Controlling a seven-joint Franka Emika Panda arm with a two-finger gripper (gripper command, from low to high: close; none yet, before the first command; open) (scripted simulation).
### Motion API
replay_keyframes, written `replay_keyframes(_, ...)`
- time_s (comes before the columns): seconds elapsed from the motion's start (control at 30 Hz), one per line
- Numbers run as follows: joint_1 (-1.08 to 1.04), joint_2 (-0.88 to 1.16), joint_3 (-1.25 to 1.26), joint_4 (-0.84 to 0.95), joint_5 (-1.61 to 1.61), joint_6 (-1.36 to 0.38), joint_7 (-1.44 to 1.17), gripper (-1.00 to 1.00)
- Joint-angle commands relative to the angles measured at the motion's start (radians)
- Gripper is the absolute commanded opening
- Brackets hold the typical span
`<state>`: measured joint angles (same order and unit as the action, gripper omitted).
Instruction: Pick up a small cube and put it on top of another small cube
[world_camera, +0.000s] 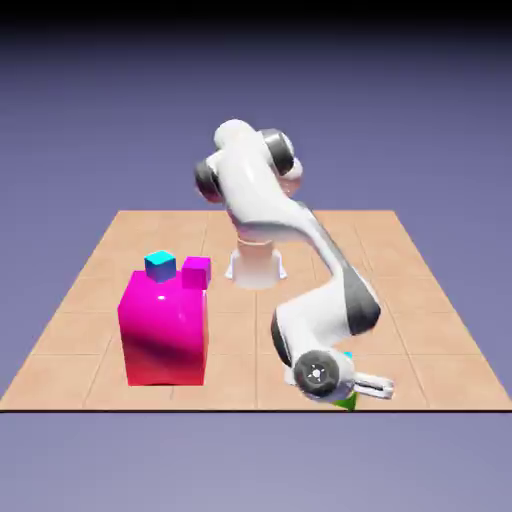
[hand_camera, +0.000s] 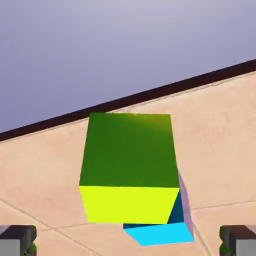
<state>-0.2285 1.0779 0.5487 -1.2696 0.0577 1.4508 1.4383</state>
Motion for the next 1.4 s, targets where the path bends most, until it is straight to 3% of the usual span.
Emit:
replay_keyframes(0.0,0.0,0.0,0.0,0.0,0.0,0.0,0.0,0.0)
replay_keyframes(0.17,-0.009,-0.007,-0.004,-0.176,-0.002,0.165,-0.018,0.0)
replay_keyframes(0.2,-0.009,-0.007,-0.004,-0.176,-0.002,0.165,-0.018,-1.0)
replay_keyframes(0.4,-0.001,-0.004,-0.001,-0.004,-0.006,0.004,-0.002,-1.0)
replay_keyframes(1.37,-0.143,-0.805,-0.179,-0.661,-1.267,0.827,-0.419,-1.0)
